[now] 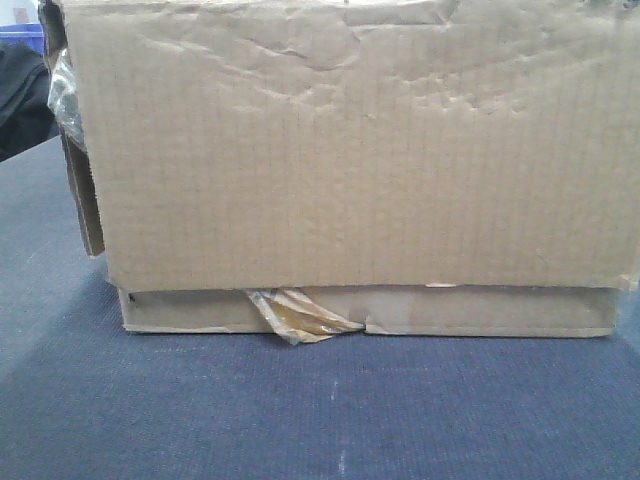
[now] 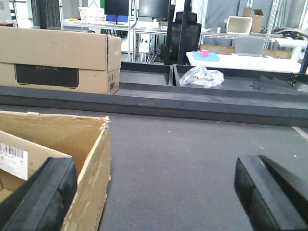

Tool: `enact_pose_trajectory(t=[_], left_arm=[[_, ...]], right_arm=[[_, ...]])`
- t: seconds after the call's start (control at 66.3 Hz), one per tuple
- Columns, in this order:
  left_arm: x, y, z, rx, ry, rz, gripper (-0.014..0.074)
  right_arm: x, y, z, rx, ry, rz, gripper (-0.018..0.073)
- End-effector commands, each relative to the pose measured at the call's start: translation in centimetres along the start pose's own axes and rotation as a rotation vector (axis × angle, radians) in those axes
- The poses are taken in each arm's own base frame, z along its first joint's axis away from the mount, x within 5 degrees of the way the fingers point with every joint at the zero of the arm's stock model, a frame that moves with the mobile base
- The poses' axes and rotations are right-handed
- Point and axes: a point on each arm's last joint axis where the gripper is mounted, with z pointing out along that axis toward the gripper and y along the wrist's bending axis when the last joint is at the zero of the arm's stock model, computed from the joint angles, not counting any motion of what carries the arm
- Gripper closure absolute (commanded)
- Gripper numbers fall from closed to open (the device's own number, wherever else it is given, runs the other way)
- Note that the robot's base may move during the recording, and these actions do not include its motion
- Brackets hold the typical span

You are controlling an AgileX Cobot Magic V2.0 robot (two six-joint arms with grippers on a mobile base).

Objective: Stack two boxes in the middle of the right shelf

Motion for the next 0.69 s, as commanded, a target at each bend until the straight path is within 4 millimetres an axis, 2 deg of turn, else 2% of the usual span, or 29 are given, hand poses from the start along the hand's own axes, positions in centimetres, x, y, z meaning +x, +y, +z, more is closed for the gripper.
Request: enact_pose_trajectory(t=[0.0, 0.181, 0.302, 0.513, 0.679], left_arm=[[1.0, 0.6, -1.2, -0.024, 0.016, 0.017, 0.0131], [4.6, 3.1, -2.1, -0.068, 0.121, -0.033, 0.0131], [6.7, 3.9, -2.6, -0.027, 0.145, -0.110, 0.0131], [9.0, 3.2, -1.0, 0.014, 0.219, -0.121, 0.0131], [8.8, 2.3, -0.6, 0.055, 0.199, -0.119, 0.0131]], right_arm=[[-0.3, 0.0, 0.0, 0.004, -0.021, -0.011, 0.0001], [-0.8, 0.0, 0.8, 0.001, 0.024, -0.010, 0.0001], [-1.9, 0.1, 1.8, -0.013, 0.070, -0.011, 0.0001], [-4.7, 0.9, 4.8, -0.079, 0.225, -0.020, 0.0001], [-6.3, 2.4, 8.1, -0.165, 0.407, -0.034, 0.0001]])
